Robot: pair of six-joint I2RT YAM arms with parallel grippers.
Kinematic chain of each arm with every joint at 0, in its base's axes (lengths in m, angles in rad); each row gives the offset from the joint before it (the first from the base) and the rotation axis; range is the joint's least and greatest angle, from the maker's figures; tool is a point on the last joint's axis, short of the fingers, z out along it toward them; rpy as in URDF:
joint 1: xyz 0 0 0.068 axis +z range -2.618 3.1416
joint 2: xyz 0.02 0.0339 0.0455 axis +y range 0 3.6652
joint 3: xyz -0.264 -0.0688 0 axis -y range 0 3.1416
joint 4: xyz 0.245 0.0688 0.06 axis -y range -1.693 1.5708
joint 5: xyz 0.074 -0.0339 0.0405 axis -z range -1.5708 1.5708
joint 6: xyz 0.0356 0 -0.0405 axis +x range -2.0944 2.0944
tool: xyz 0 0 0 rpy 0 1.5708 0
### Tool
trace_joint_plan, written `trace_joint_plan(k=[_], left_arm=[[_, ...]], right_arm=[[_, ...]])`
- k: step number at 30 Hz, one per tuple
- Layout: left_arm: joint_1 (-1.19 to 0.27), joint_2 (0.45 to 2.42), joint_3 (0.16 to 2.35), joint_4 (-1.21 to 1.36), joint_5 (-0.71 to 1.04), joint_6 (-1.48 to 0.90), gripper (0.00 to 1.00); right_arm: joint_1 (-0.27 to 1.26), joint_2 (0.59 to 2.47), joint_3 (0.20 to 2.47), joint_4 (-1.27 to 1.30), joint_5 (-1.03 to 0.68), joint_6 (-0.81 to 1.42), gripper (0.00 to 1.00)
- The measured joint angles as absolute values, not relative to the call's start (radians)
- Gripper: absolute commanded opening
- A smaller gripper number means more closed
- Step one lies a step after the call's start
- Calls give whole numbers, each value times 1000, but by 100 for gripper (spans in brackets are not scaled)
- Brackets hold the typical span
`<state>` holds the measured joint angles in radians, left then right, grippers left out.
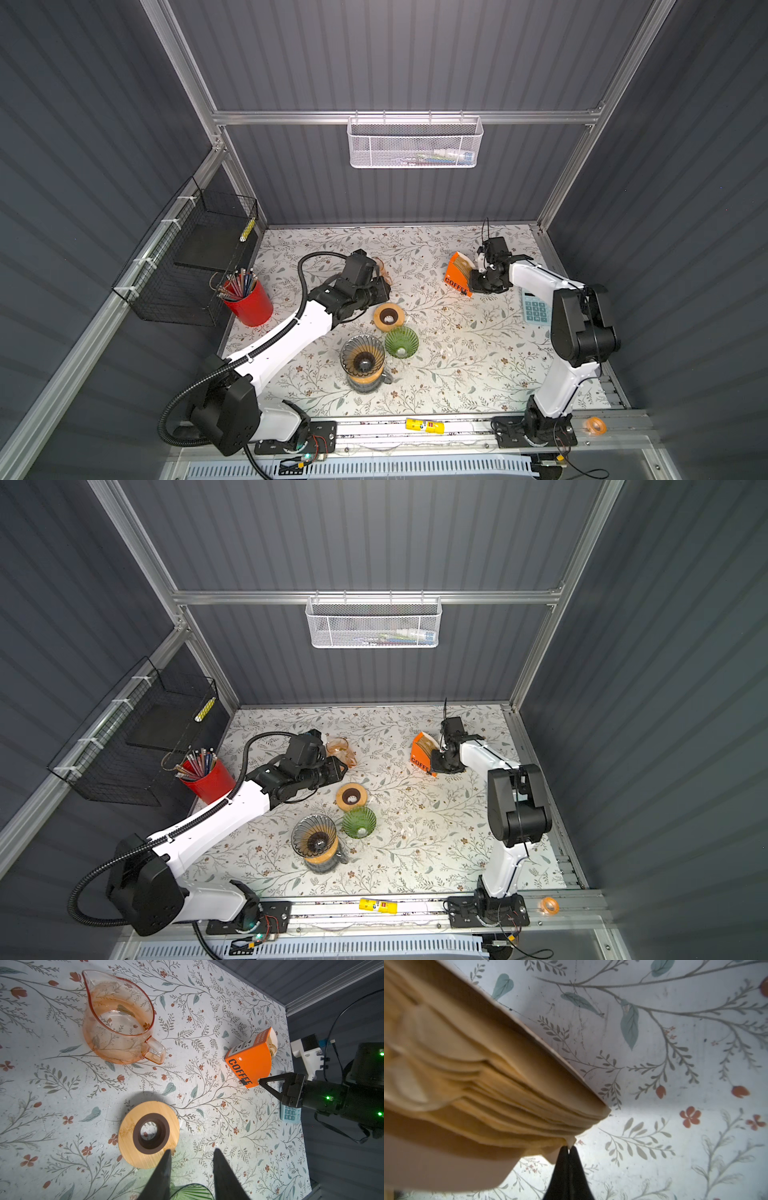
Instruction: Place the coffee filter in the dripper
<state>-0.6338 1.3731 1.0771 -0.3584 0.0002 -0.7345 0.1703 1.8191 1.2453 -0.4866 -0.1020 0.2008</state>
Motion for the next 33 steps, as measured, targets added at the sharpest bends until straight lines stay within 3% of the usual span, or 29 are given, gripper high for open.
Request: trace_joint_plan(k=[3,4,7,10,33], left_arm=[[-634,1373,1077,-358,0,-735,35],[-634,1373,1077,-358,0,-735,35],[-634,1373,1077,-358,1,-735,35],[-634,1373,1077,-358,1,-735,35],[-634,1373,1077,-358,1,-735,35]], right_arm=[[172,1775,1231,-490,-102,201,0],[172,1761,1227,-491,-102,201,8],[173,1742,1222,-492,-102,202,17],[174,1747,1222,-496,-101,201,21],[186,1823,1253,-502,-75,200,20]])
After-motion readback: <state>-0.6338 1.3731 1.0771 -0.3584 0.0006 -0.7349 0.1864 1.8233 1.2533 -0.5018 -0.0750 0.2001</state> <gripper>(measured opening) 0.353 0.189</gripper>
